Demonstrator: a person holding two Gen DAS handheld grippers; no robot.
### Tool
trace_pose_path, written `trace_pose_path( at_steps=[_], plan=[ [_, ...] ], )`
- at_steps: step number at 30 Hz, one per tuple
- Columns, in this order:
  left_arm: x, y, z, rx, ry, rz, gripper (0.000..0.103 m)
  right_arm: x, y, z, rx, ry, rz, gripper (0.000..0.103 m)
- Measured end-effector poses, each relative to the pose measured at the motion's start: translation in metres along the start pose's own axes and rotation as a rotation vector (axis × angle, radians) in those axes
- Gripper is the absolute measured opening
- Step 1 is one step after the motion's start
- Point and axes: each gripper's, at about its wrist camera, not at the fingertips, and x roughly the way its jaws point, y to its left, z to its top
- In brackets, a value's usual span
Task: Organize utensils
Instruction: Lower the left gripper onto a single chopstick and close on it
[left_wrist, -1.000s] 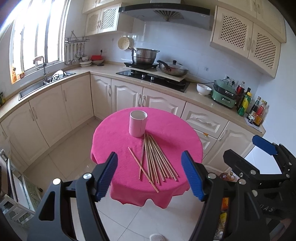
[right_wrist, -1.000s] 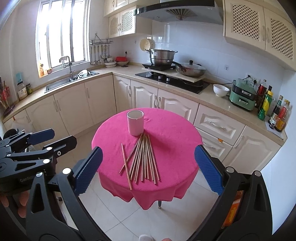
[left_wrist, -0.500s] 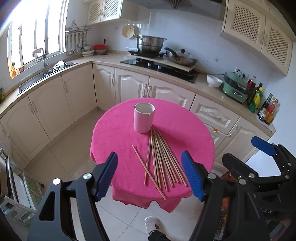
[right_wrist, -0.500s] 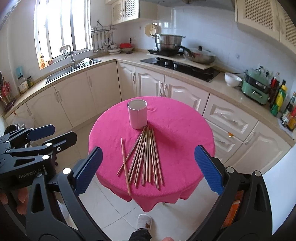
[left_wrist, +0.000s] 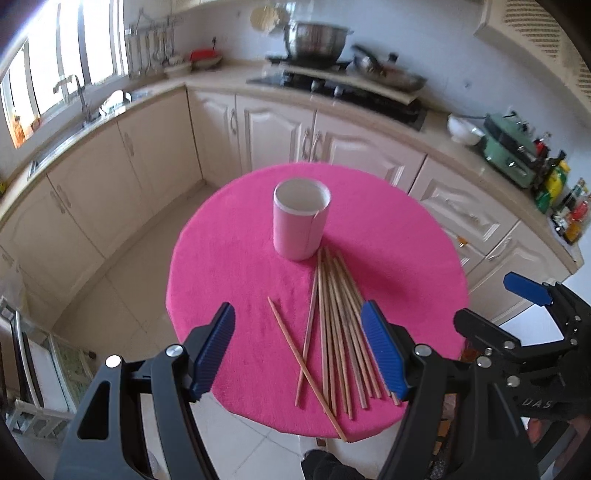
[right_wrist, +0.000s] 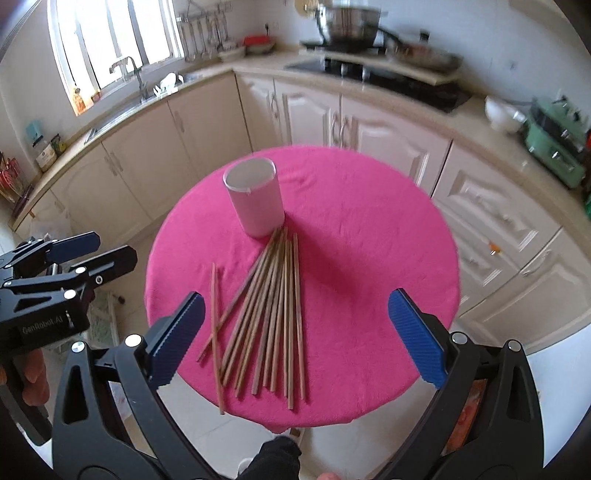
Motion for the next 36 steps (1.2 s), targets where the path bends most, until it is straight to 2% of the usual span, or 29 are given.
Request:
trace_pose_path(
  at_steps=[8, 11, 18, 20, 23, 26, 30, 31, 33, 34, 36],
  plan=[
    [0.080, 0.025, -0.011, -0.074, 0.229, 0.063, 0.070, 0.064, -0.027, -0.004, 0.001, 0.187, 0.036, 0.096],
    [0.105, 0.028, -0.020, -0.099, 0.325, 0.052, 0.070, 0.083, -0.034, -0.007, 0.004, 0.242, 0.041, 0.089],
    [0.158, 0.031, -0.031, -0.154, 0.488, 0.005, 0.069, 0.126, -0.037, -0.016, 0.025, 0.391, 0.094, 0.063],
    [0.170, 0.033, -0.033, -0.166, 0.522, -0.013, 0.054, 0.134, -0.037, -0.016, 0.028, 0.415, 0.099, 0.058],
    [0.185, 0.034, -0.033, -0.167, 0.558, -0.019, 0.046, 0.145, -0.037, -0.015, 0.033, 0.447, 0.107, 0.055],
    [0.197, 0.033, -0.030, -0.158, 0.584, -0.029, 0.039, 0.154, -0.036, -0.014, 0.033, 0.472, 0.118, 0.045],
    [0.214, 0.032, -0.027, -0.125, 0.637, -0.003, 0.034, 0.162, -0.036, -0.011, 0.046, 0.495, 0.131, 0.037],
    [0.219, 0.032, -0.029, -0.118, 0.655, 0.005, 0.028, 0.164, -0.036, -0.010, 0.044, 0.501, 0.132, 0.035],
    [0.223, 0.031, -0.026, -0.112, 0.659, 0.012, 0.025, 0.168, -0.036, -0.010, 0.042, 0.515, 0.132, 0.034],
    [0.224, 0.031, -0.026, -0.099, 0.660, 0.019, 0.017, 0.169, -0.036, -0.011, 0.041, 0.519, 0.131, 0.033],
    [0.224, 0.033, -0.024, -0.098, 0.659, 0.008, 0.010, 0.174, -0.036, -0.009, 0.041, 0.531, 0.131, 0.030]
  ],
)
